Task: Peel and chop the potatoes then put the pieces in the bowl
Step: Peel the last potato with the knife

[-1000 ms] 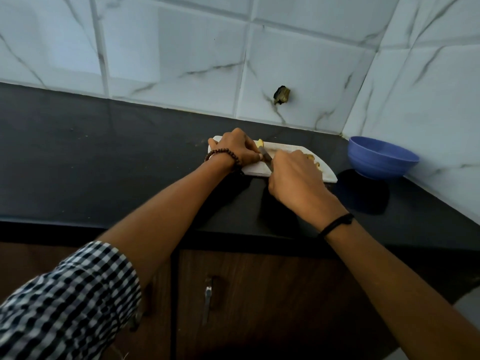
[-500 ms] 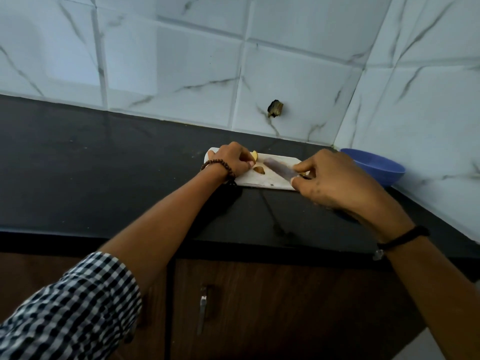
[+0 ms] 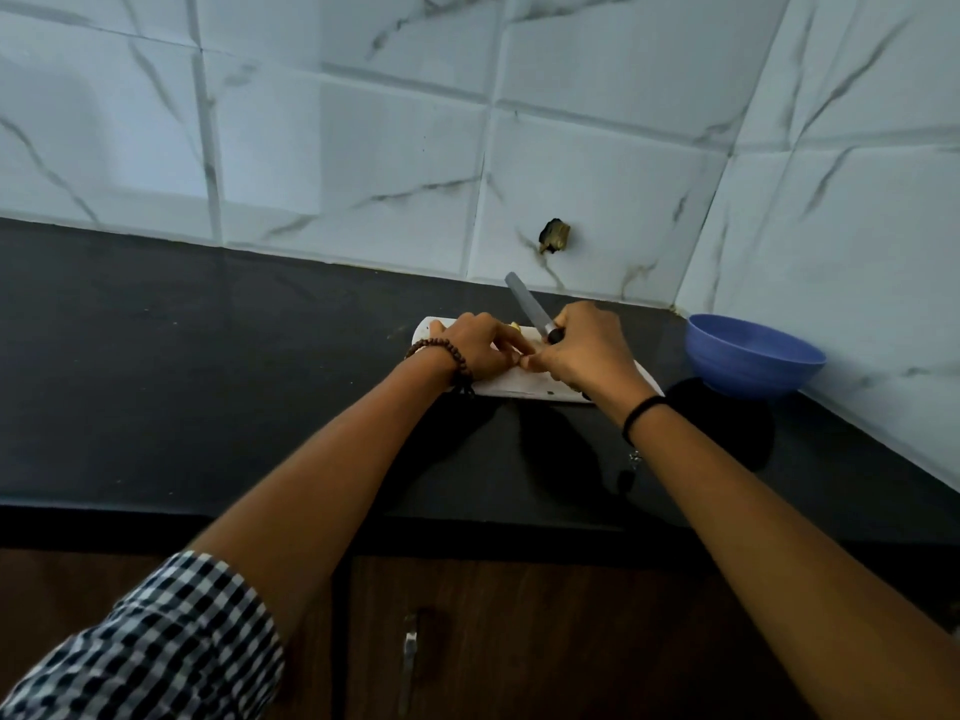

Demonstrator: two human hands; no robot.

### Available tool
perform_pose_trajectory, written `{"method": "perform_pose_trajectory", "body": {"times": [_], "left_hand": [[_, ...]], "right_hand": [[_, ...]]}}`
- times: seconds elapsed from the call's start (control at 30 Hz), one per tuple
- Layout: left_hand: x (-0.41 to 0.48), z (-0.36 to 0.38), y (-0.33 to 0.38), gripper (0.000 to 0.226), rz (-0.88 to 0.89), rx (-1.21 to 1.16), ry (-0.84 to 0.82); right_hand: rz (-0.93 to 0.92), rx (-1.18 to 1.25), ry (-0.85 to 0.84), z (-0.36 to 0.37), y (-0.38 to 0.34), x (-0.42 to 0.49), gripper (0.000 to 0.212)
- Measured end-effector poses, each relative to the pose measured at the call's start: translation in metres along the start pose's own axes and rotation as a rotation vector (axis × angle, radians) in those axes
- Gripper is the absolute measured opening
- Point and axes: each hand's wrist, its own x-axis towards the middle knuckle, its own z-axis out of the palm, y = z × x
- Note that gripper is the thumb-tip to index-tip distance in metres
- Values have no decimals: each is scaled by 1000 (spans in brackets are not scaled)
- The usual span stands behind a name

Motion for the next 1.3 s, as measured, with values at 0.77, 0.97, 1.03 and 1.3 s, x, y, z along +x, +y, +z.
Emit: {"method": "perform_pose_trajectory", "body": {"times": [0.77, 0.97, 1.03, 1.3], "left_hand": [[0, 1, 5, 28, -98, -328, 77], [0, 10, 14, 24, -120, -380, 111], [0, 11, 15, 24, -132, -382, 105], [-1, 6, 12, 14, -119, -345, 38]], "right_hand": [[-20, 42, -178, -18, 8, 6, 25], [10, 38, -133, -23, 14, 5, 24], [26, 72, -56, -22, 17, 4, 18], [63, 43, -100, -24, 27, -14, 22]]}}
